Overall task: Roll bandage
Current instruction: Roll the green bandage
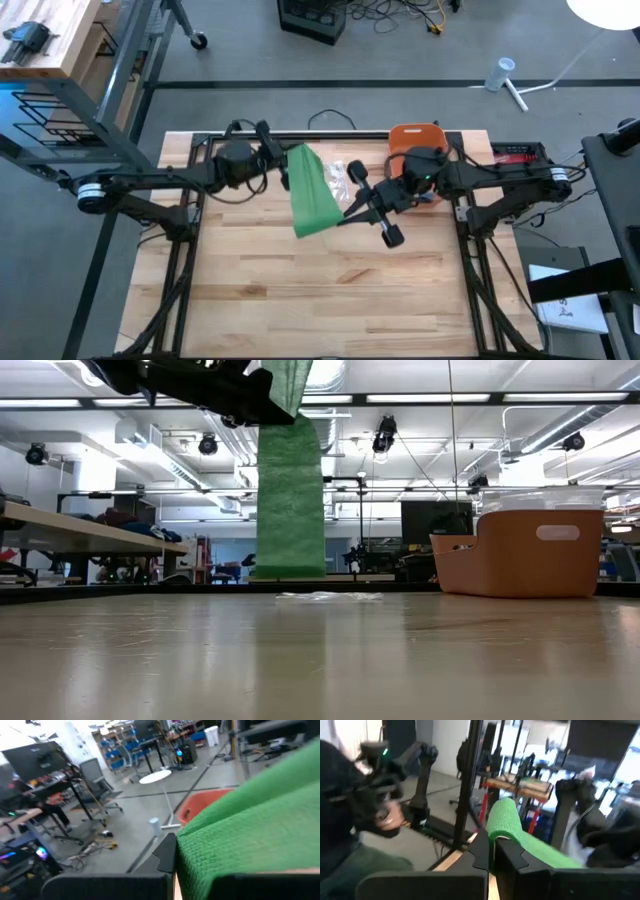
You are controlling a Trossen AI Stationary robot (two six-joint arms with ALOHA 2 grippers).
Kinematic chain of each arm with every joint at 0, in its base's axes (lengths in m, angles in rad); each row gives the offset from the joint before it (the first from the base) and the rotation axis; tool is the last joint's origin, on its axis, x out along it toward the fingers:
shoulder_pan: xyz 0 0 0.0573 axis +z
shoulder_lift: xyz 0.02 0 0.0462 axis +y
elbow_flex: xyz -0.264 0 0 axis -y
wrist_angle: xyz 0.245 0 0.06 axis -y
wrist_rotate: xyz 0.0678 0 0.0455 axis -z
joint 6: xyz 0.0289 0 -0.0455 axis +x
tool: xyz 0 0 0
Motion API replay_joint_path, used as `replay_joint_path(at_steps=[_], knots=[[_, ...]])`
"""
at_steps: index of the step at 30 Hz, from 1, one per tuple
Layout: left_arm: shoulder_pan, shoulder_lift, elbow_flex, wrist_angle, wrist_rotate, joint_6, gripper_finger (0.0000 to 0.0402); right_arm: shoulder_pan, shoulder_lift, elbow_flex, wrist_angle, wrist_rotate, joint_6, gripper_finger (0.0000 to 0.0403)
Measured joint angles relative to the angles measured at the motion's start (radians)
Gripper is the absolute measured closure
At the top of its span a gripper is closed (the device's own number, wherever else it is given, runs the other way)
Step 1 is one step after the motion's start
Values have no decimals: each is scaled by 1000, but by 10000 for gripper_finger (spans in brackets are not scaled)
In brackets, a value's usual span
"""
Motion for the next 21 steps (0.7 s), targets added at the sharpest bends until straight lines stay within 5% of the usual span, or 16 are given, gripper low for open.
replay_joint_path(at_steps=[7, 13, 21], knots=[[122, -10, 171, -118, 63, 109, 401, 19, 10, 0, -107, 0, 38, 401], [125, -12, 462, -350, 66, 252, 401, 22, 64, -8, -207, -1, 63, 401], [126, -12, 856, -626, 192, 274, 401, 12, 145, -64, -88, 2, 115, 402]])
